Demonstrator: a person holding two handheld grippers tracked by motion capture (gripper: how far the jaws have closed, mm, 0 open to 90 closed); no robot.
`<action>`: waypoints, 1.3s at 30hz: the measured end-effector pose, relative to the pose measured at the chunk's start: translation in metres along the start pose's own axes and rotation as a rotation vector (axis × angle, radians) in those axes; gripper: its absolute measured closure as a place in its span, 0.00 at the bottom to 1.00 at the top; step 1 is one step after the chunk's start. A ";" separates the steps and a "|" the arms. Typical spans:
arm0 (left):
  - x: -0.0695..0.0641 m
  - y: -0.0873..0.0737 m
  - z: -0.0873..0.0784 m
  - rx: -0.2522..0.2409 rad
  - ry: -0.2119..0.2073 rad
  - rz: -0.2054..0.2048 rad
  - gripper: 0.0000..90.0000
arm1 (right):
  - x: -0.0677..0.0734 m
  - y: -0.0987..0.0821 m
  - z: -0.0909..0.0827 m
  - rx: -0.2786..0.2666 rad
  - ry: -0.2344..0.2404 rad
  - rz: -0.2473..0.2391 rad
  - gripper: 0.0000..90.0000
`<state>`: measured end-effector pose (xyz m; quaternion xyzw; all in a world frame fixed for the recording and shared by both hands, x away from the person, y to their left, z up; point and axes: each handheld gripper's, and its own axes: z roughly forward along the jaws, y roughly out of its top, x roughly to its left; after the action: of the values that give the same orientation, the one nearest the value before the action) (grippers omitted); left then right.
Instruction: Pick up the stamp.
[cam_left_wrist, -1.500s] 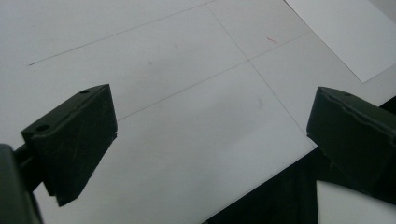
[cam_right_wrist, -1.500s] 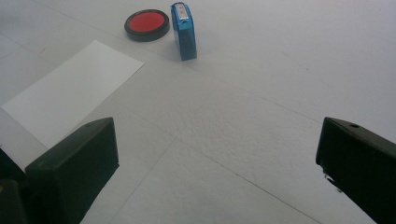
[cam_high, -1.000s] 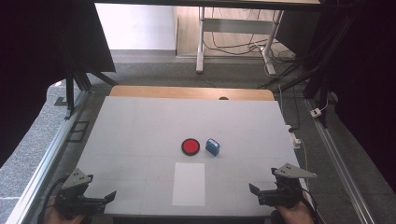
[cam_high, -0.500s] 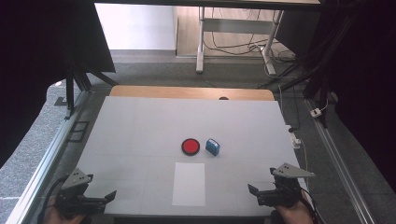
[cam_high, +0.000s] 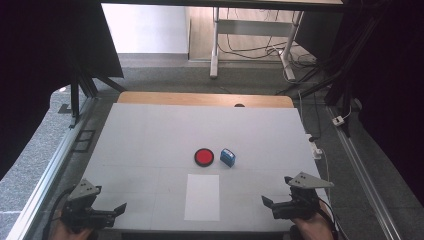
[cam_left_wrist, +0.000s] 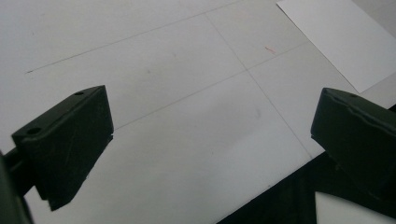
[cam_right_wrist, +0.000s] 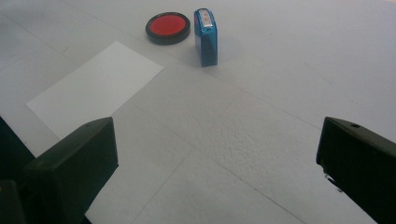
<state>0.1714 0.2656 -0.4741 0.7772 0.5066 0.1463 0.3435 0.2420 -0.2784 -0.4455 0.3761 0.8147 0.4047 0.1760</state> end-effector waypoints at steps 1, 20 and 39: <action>0.000 0.000 0.000 0.000 0.000 0.000 0.00 | 0.000 0.001 0.001 -0.003 0.004 -0.004 0.00; 0.006 0.002 0.003 0.012 -0.113 0.017 0.02 | 0.004 0.023 0.020 -0.006 0.029 -0.050 0.00; 0.003 0.001 0.004 0.011 -0.094 0.045 0.02 | 0.005 0.048 0.061 0.044 0.041 -0.079 0.00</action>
<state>0.1753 0.2661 -0.4763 0.7962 0.4731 0.1147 0.3592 0.2977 -0.2241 -0.4442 0.3392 0.8410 0.3870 0.1668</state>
